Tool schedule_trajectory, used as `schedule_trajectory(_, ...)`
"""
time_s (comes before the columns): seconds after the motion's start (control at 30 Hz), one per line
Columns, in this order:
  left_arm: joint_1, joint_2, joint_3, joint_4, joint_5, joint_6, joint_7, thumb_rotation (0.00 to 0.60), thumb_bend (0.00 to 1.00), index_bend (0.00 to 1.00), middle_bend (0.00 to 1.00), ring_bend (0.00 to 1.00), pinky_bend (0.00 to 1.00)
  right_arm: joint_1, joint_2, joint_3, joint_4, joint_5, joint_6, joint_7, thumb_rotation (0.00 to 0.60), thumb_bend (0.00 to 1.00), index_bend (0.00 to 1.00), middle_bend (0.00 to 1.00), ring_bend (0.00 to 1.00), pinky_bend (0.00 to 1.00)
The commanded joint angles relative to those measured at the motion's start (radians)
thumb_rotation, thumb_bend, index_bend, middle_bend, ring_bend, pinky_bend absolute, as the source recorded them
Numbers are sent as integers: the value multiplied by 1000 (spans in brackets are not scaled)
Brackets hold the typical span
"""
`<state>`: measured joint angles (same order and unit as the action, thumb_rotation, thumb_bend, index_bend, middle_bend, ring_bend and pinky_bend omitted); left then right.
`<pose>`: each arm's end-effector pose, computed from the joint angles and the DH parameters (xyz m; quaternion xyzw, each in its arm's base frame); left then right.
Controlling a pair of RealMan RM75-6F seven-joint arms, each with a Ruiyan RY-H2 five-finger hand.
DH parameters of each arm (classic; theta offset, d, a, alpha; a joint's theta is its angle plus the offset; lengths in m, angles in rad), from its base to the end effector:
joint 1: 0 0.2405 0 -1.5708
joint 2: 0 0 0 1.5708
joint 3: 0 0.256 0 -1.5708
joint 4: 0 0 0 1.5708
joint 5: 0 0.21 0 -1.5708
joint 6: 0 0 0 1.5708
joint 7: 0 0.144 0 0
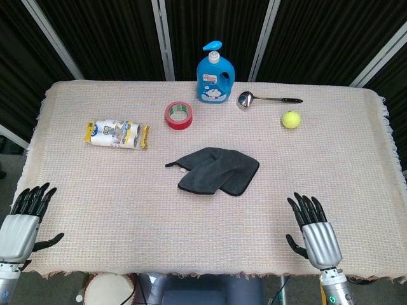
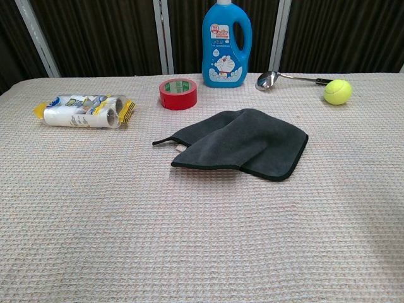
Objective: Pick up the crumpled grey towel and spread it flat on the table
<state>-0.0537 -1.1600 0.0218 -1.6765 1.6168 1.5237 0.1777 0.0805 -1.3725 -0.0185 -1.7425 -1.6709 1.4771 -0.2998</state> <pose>-0.2869 0.1546 0.1312 -0.6421 -0.3564 -0.3728 0.5672 -0.2312 -0.1577 0.0646 0.6418 -0.3810 0.4340 0.5045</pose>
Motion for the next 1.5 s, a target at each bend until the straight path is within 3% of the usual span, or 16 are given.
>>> schedule_trajectory(0.03,-1,-2,-2,-3,-3,-1,0,600,0,0,0,0,9,12,-39,15,2,18,-19,-21,600,336,0,0,0,46)
schedule_trajectory(0.37,-4,-10,-2,8,-7,-8,7,600,0,0,0,0,9,96,-179,128,-18,133,-111,-157,600,336,0,0,0,46)
schedule_trajectory(0.87,-8,-22,-6,19,-15,-15,19,600,0,0,0,0,9,225,-418,245,112,315,-194,-332,600,300,0,0,0,46)
schedule_trajectory(1.2,-7,-28,-9,29,-26,-16,23,600,0,0,0,0,9,291,-530,284,264,395,-224,-337,600,299,0,0,0,46)
schedule_trajectory(1.5,-9,-31,-17,34,-38,-16,22,600,0,0,0,0,9,332,-594,287,377,425,-244,-309,600,299,0,0,0,46)
